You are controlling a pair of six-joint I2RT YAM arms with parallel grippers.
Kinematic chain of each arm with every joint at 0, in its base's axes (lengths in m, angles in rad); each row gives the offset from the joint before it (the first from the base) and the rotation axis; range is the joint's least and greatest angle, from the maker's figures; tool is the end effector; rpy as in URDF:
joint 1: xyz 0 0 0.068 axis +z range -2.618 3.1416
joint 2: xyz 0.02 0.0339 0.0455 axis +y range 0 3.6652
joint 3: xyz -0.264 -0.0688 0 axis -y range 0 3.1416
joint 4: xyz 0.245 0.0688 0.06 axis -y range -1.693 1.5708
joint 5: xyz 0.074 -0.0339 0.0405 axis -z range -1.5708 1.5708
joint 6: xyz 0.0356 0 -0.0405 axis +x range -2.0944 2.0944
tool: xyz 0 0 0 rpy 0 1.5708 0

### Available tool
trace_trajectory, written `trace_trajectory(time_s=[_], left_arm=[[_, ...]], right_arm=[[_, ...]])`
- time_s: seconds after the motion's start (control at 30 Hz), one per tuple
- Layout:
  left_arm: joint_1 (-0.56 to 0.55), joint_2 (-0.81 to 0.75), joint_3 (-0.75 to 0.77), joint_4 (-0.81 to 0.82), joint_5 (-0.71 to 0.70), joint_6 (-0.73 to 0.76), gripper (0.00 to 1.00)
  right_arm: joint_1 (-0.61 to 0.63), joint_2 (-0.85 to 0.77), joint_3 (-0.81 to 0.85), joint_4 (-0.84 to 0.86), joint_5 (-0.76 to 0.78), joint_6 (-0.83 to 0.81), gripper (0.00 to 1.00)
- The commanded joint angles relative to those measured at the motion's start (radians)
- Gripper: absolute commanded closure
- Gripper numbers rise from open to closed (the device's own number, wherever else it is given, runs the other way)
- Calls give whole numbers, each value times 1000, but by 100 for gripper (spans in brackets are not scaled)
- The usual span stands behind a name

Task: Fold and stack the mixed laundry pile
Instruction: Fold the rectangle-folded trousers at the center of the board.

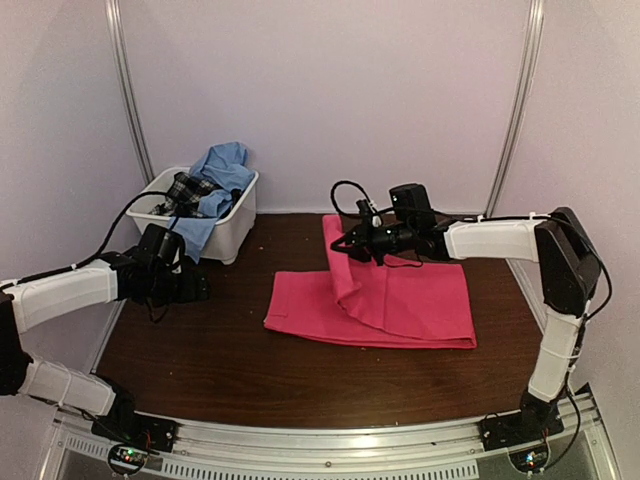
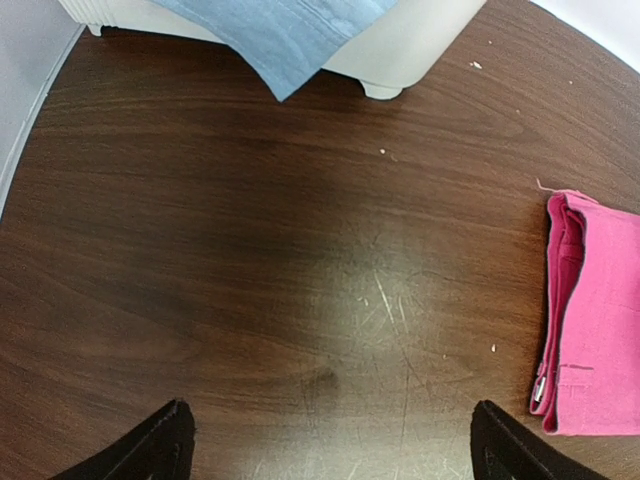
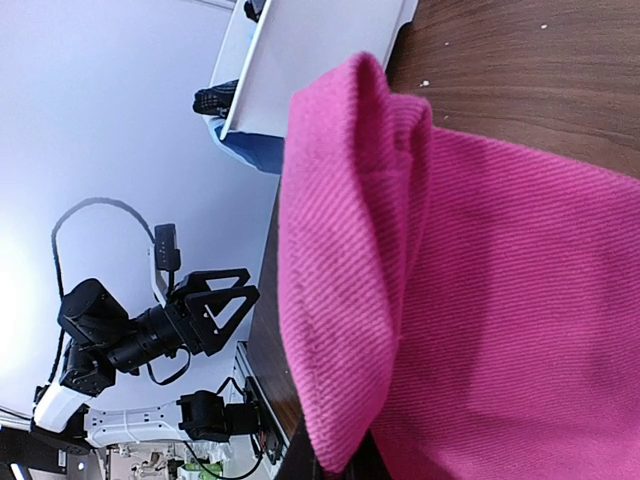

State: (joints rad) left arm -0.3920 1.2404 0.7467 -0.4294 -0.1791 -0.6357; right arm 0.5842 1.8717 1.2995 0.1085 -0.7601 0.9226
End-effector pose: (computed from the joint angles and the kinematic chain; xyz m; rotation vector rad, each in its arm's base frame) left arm 0.2282 -0.0875 0.2130 -0.3763 2.4570 -0.2157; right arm 0.3418 0.2554 0.2388 -0.1711 2.3444 1.6297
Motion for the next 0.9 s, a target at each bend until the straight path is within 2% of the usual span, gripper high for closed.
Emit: trace_trajectory(time_s=[0.0, 0.2, 0.5, 0.7, 0.87], left_arm=[[12, -2, 25, 11, -7, 23, 2], [16, 4, 26, 8, -3, 33, 2], [24, 23, 22, 15, 6, 44, 2], [27, 16, 25, 8, 1, 51, 2], [31, 14, 23, 4, 3, 51, 2]], right_arm=[[56, 74, 106, 95, 5, 66, 100], [103, 188, 177, 141, 16, 123, 100], [149, 281, 198, 236, -4, 205, 100], [158, 204, 187, 212, 9, 202, 100], [153, 96, 136, 125, 11, 160, 100]])
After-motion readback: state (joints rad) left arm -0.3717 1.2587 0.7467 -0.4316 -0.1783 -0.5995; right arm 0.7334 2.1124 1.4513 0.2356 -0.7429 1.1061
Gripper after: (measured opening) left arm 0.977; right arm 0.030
